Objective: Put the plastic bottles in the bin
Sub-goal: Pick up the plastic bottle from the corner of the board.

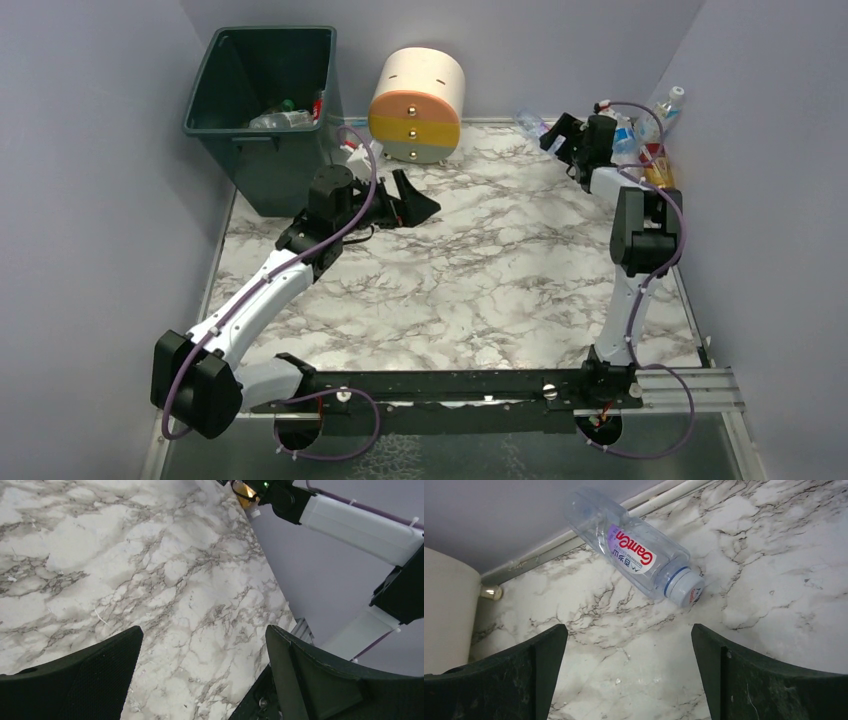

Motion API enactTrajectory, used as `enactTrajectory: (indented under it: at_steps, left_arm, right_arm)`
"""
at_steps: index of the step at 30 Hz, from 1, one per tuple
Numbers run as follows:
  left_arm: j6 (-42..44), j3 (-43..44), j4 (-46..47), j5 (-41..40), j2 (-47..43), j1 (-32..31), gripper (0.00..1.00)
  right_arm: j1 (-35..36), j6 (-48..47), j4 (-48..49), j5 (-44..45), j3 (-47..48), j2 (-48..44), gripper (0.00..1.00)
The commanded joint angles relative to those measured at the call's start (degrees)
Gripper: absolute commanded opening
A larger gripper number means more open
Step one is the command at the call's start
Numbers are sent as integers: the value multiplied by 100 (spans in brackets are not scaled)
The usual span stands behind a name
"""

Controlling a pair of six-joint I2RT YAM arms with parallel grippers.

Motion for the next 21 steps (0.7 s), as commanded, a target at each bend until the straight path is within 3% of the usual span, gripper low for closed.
enactTrajectory:
  at_steps: [1,14,21]
  left_arm:
    - [88,-202,108,-252,26,-245,99]
    - [216,-168,-20,-566,421,-785,99]
    - [271,-46,-42,-636,658,-954,99]
  right_arm:
    - [-85,-166,576,-263,364,363,97]
    - [-210,-541,632,-440,1380,1476,96]
    - [-229,-446,745,-1161,1851,1976,95]
